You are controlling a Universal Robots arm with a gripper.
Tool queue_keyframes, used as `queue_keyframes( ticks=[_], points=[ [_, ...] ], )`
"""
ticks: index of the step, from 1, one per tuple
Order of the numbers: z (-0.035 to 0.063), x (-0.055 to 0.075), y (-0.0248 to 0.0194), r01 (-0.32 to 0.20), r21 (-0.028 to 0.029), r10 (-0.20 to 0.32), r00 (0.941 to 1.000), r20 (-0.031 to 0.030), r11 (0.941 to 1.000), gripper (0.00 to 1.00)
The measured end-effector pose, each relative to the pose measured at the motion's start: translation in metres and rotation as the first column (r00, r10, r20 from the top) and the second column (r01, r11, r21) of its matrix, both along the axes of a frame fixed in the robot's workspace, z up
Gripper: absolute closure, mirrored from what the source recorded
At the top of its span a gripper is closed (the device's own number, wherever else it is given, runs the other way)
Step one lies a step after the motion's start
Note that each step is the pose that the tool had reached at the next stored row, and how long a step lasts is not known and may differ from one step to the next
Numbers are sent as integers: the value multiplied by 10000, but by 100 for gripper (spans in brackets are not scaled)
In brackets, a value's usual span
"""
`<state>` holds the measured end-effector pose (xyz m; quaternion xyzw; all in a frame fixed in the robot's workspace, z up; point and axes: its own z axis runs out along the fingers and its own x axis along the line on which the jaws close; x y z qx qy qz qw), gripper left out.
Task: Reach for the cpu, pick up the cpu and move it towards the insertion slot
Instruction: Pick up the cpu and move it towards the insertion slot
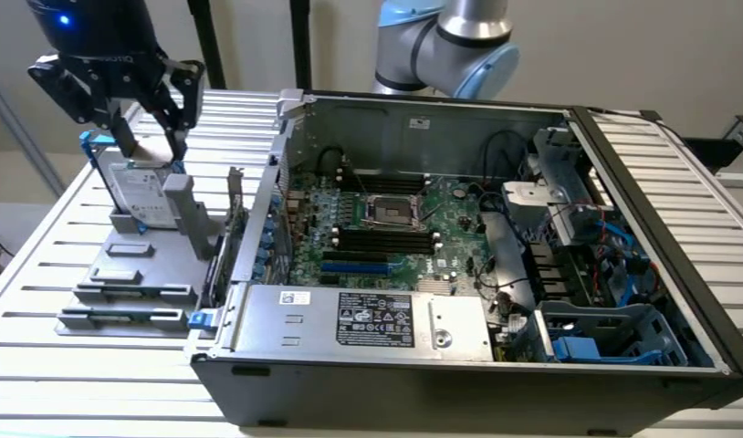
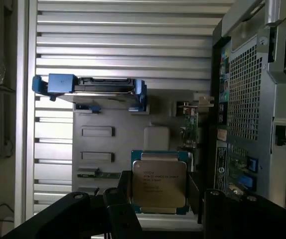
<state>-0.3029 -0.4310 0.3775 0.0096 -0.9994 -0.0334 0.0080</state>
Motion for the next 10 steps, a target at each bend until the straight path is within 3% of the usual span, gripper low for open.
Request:
queue_keyframes(
  ticks=[10],
  points=[
    [113,455,0,1,94,0,10000,-25,10000,45]
  ],
)
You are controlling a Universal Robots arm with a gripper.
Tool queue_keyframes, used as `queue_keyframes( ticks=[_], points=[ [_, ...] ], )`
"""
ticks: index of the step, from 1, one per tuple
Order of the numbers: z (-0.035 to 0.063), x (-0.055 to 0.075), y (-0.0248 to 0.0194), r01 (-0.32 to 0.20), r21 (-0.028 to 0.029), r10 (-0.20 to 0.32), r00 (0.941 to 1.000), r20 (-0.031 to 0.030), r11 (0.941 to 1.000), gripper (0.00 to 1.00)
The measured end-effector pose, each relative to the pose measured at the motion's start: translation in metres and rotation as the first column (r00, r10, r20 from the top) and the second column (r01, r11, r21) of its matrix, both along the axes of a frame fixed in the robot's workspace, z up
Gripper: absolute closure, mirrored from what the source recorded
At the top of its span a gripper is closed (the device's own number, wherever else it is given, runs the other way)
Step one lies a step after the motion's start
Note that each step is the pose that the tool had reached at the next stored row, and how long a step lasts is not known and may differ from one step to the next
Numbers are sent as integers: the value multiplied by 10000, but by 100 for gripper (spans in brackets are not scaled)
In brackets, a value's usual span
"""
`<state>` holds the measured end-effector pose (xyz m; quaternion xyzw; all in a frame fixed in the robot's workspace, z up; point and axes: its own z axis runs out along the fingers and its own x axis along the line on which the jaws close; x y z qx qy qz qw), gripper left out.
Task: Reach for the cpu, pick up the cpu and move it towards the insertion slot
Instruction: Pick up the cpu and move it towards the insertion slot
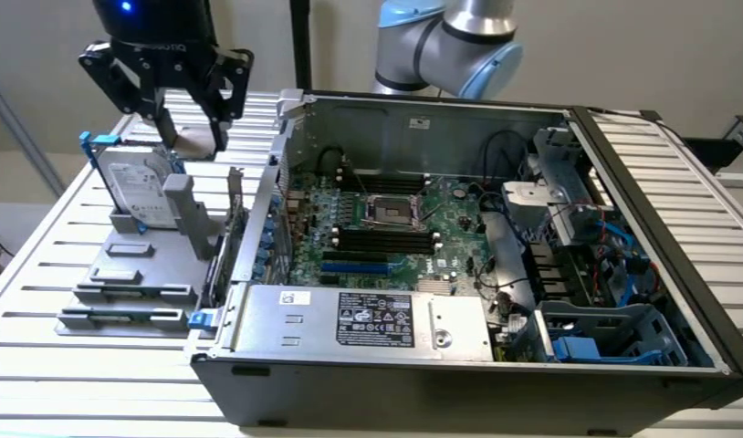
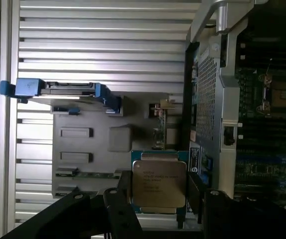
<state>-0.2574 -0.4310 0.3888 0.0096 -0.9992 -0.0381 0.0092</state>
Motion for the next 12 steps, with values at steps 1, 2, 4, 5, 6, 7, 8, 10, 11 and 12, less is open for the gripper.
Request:
queue_keyframes(
  ticks=[1,2,4,5,6,7,8,10,11,12],
  points=[
    [6,45,0,0,6,0,10000,-1,10000,45],
    [10,90,0,-1,12,1,10000,-2,10000,45],
    [15,180,0,-1,23,1,10000,-3,10000,45],
    [16,225,0,0,28,0,10000,-4,10000,45],
    [17,271,0,0,32,0,10000,-4,10000,45],
    [18,316,0,-1,37,1,10000,-5,10000,45],
    [17,362,0,-2,44,2,10000,-4,10000,45],
    [18,453,0,0,58,0,10000,-5,10000,45],
    [18,498,0,-1,66,1,10000,-5,10000,45],
    [17,545,0,-2,73,2,10000,-4,10000,45]
  ],
)
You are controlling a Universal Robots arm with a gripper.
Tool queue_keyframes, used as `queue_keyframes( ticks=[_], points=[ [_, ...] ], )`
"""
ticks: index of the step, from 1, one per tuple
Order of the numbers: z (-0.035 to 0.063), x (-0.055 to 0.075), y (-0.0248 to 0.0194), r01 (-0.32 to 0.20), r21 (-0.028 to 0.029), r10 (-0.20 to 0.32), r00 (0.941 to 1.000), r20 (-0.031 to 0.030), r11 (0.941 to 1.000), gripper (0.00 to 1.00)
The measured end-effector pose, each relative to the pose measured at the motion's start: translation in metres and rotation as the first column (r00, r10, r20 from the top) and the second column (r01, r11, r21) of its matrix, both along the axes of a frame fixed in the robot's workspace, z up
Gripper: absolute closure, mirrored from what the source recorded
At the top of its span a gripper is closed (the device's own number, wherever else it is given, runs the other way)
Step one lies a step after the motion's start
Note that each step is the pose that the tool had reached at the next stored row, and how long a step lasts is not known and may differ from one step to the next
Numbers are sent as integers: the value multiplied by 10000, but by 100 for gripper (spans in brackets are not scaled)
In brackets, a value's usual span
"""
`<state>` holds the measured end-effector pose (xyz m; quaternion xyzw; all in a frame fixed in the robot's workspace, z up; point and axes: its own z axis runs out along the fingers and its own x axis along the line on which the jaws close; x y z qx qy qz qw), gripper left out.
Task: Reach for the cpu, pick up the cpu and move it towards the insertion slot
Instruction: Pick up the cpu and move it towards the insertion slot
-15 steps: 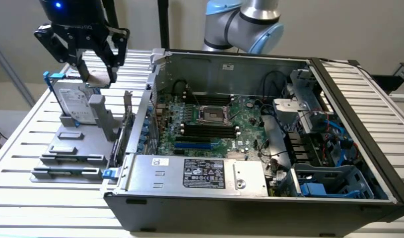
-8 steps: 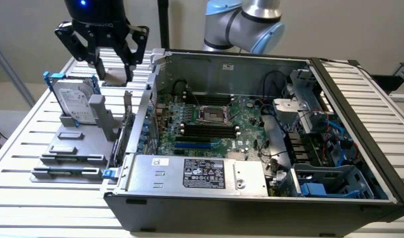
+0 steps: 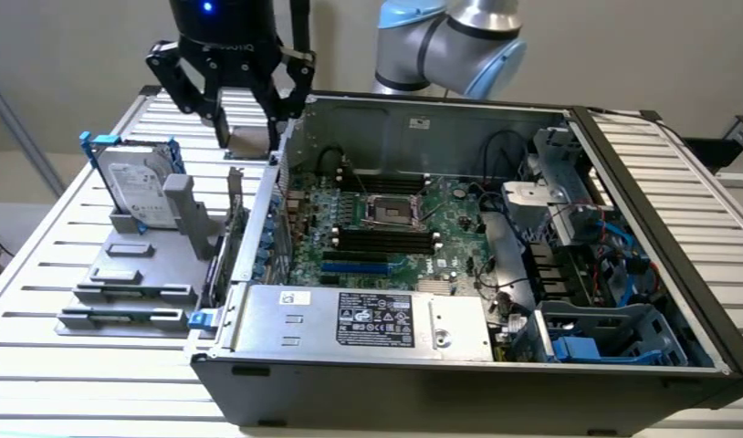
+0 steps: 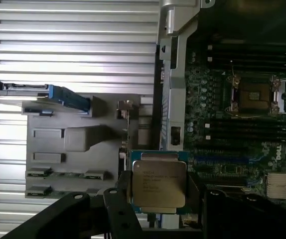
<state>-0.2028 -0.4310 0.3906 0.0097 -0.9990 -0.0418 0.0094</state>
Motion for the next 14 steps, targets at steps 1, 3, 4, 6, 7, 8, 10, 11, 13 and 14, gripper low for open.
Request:
queue_keyframes(
  ticks=[1,3,4,6,7,8,10,11,13,14],
  points=[
    [0,45,0,1,5,-1,10000,-1,10000,45],
    [0,134,0,1,11,-1,10000,-1,10000,45],
    [0,180,0,0,12,0,10000,-1,10000,45],
    [0,269,0,1,13,-1,10000,-1,10000,45],
    [0,319,0,1,14,-1,10000,-1,10000,45],
    [0,364,0,0,15,0,10000,-1,10000,45],
    [0,455,1,1,14,-1,10000,-2,10000,45],
    [0,500,1,1,15,-1,10000,-1,10000,45],
    [0,588,2,1,15,-1,10000,-2,10000,45],
    [0,637,2,2,15,-2,10000,-1,10000,45]
  ],
)
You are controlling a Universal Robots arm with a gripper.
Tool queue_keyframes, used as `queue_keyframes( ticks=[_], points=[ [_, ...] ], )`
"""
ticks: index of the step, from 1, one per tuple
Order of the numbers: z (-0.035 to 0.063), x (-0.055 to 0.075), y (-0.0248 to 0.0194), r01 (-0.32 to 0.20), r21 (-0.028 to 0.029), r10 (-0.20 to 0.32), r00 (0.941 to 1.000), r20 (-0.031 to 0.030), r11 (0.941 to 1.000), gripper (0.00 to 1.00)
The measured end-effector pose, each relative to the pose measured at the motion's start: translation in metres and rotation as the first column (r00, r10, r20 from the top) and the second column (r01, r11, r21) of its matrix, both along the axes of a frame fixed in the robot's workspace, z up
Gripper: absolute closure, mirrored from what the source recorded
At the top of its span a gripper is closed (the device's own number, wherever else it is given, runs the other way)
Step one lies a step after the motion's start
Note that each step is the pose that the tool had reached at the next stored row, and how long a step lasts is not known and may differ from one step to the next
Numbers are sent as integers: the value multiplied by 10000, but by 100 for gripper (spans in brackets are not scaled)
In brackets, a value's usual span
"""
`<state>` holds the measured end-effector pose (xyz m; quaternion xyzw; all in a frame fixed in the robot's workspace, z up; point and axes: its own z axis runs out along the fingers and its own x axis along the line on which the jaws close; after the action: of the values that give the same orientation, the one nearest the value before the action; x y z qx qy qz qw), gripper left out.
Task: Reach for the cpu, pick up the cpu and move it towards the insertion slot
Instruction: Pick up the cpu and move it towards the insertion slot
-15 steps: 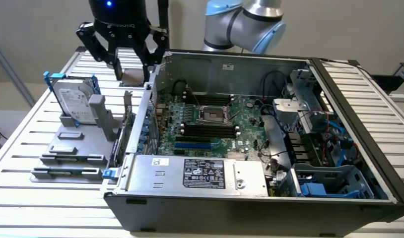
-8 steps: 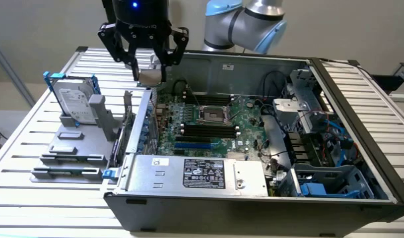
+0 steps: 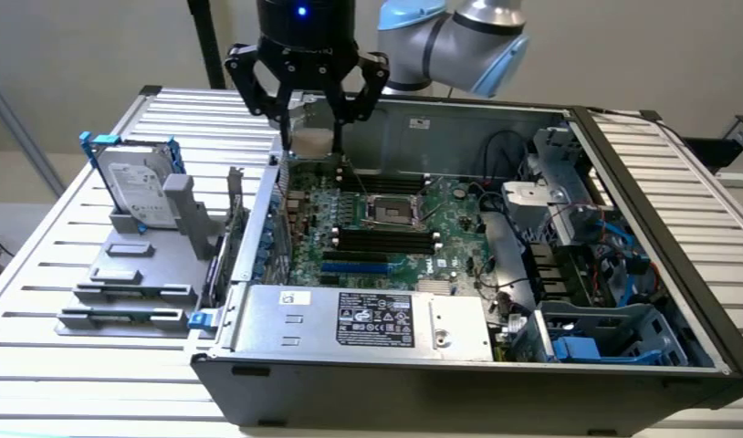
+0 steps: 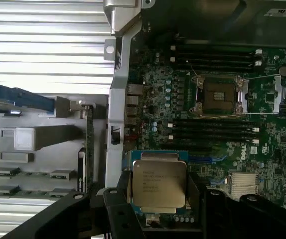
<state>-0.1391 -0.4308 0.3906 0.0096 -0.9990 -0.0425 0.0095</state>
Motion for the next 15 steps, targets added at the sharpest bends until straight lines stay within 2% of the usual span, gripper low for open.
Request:
queue_keyframes(
  ticks=[5,7,15],
  points=[
    [-3,224,11,-2,-1,2,10000,0,10000,45],
    [-13,317,37,0,0,0,10000,-1,10000,45],
    [-69,597,242,-1,-5,1,10000,0,10000,45]
  ],
)
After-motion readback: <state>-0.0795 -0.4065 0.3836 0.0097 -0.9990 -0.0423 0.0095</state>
